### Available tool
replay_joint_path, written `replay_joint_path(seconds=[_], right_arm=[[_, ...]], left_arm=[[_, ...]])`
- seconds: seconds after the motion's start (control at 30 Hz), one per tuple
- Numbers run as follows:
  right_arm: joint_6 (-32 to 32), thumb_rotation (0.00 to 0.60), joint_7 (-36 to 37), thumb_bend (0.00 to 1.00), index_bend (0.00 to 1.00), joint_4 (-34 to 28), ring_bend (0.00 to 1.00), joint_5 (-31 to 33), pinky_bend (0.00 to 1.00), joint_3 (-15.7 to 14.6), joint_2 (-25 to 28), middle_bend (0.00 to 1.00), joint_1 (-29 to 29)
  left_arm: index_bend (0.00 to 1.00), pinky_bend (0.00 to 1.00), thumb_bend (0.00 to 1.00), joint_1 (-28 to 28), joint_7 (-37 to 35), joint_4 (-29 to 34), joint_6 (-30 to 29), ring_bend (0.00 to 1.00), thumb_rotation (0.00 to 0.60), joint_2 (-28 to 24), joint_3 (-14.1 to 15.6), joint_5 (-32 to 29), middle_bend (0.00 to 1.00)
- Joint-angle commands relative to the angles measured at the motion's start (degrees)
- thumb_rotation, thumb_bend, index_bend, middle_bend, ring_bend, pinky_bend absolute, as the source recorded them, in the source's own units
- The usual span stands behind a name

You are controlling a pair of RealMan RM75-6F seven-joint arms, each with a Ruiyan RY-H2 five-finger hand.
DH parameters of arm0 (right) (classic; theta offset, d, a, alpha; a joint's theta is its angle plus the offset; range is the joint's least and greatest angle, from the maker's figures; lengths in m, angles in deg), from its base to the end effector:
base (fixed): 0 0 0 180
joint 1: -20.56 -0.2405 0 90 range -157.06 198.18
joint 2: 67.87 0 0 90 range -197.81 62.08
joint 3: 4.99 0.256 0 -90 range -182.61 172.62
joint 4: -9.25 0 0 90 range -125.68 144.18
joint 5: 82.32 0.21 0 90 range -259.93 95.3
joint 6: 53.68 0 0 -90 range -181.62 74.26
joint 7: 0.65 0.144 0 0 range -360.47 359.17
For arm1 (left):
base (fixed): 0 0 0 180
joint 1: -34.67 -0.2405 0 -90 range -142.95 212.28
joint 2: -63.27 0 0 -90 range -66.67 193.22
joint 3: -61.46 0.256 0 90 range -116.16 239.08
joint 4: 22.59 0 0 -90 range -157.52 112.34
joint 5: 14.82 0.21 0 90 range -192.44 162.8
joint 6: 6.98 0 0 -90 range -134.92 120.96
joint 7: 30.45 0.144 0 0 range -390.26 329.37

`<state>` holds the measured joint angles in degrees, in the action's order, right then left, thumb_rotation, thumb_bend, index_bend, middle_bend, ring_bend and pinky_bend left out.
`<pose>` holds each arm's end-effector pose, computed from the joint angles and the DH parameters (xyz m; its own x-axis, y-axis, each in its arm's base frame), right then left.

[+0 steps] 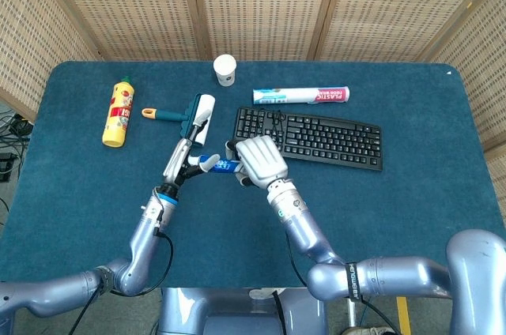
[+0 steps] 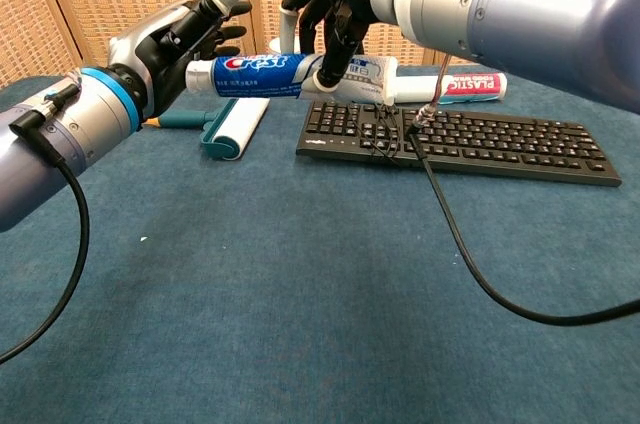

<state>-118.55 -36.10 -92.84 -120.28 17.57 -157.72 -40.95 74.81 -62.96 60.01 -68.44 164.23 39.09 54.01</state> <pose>0.0185 -0.3517 0.0073 0.2614 -0.2214 0.9395 -0.8989 -0.4103 0.1535 -0.0865 0.3504 -0.0252 -0.6221 0.3371 0.7067 0.7122 -0.1312 0.6896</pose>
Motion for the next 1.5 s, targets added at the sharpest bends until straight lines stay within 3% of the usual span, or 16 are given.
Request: replay_joint_path(seconds=[0.03, 1.0, 1.5], right_arm=[[0.26, 0.6, 0.52, 0.75, 0.71, -0.22, 0.59, -0.03, 0.65, 0.02, 0.26, 0.7, 0.14], [1.44, 0.6, 4.88, 0.74, 0.71, -1.17, 0.6, -2.12, 0.65, -0.26, 1.01, 0.7, -0.5], [0.93, 0.6, 5.11, 0.74, 0.71, -1.06, 0.6, -2.17, 0.65, -0.16, 0.39, 0.71, -1.33]], left_arm=[[0.0, 0.0, 0.0, -0.2, -0.96, -0.32, -0.3, 0.0, 0.234, 0.12, -0.06, 0.55, 0.0], [0.0, 0.0, 0.0, -0.62, -13.68, 0.22, 2.79, 0.0, 0.236, 0.51, -1.2, 1.08, 0.0], [0.0, 0.0, 0.0, 0.15, -12.52, 0.79, 2.98, 0.0, 0.235, 1.87, -1.38, 0.58, 0.0]])
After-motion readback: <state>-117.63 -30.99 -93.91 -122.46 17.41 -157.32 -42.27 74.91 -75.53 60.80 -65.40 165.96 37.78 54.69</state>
